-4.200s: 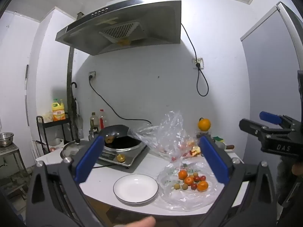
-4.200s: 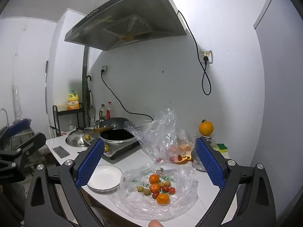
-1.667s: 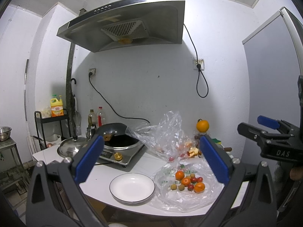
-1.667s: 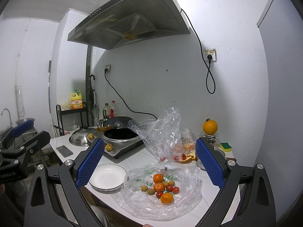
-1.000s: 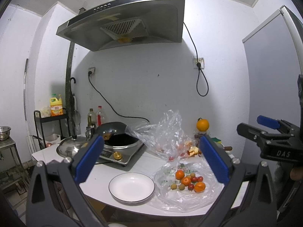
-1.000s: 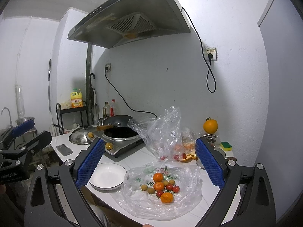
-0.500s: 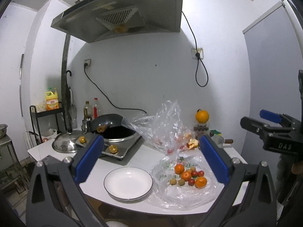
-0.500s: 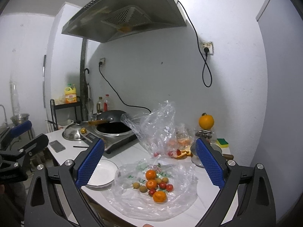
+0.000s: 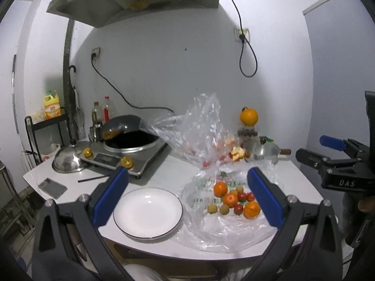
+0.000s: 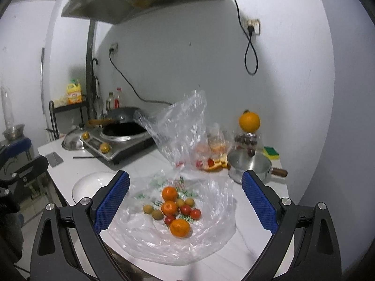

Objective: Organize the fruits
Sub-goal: 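Grasp the large orange with the right gripper while the left gripper approaches the fruit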

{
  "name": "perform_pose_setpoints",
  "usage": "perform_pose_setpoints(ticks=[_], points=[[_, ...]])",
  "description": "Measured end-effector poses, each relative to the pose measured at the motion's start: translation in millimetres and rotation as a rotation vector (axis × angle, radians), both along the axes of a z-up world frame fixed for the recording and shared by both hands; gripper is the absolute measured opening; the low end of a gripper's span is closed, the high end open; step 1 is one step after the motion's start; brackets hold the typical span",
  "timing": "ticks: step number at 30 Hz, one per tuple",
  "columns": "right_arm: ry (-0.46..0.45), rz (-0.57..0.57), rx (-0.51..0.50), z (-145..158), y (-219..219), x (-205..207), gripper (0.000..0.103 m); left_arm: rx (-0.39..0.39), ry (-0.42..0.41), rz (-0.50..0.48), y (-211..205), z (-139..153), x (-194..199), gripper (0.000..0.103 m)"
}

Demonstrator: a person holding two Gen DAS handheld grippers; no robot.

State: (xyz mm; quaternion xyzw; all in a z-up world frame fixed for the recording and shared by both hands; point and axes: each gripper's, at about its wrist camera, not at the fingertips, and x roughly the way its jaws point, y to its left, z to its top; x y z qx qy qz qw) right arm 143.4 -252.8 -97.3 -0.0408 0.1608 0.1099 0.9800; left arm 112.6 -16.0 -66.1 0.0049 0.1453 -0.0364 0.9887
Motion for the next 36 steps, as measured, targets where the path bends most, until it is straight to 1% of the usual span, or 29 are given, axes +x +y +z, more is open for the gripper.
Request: perform_pose_setpoints(ticks=[12,15,17,22,24,26,30,32,34,36], points=[[0.12,0.034,-0.016,-45,1,47,0.098,0.039,0.117,-0.023,-15,-36,50,0.102],[0.147,0.046,-0.022,-56,1,56,0.097,0.05,0.14,-0.03,-20,-45,59,0.102],[0.166,0.057,-0.029,-64,1,61,0.092,0.056,0.16,-0.035,-24,-51,66,0.101],[0.222,0.08,-0.039,-84,0,75,0.089,0.07,0.208,-0.049,-35,-67,80,0.101],[0.247,0.089,-0.035,-91,-1,81,0.086,0.076,0.225,-0.056,-39,-73,85,0.101],[0.27,0.096,-0.041,-100,0,87,0.079,0.082,0.243,-0.061,-42,-79,89,0.101],[0.324,0.121,-0.046,-118,3,100,0.077,0.1,0.28,-0.073,-49,-90,97,0.101],[0.352,0.129,-0.043,-128,2,105,0.072,0.112,0.29,-0.078,-52,-94,101,0.101],[0.382,0.136,-0.043,-138,2,110,0.069,0.117,0.298,-0.082,-54,-97,104,0.101],[0.399,0.144,-0.043,-145,3,114,0.069,0.126,0.31,-0.084,-55,-100,108,0.101]])
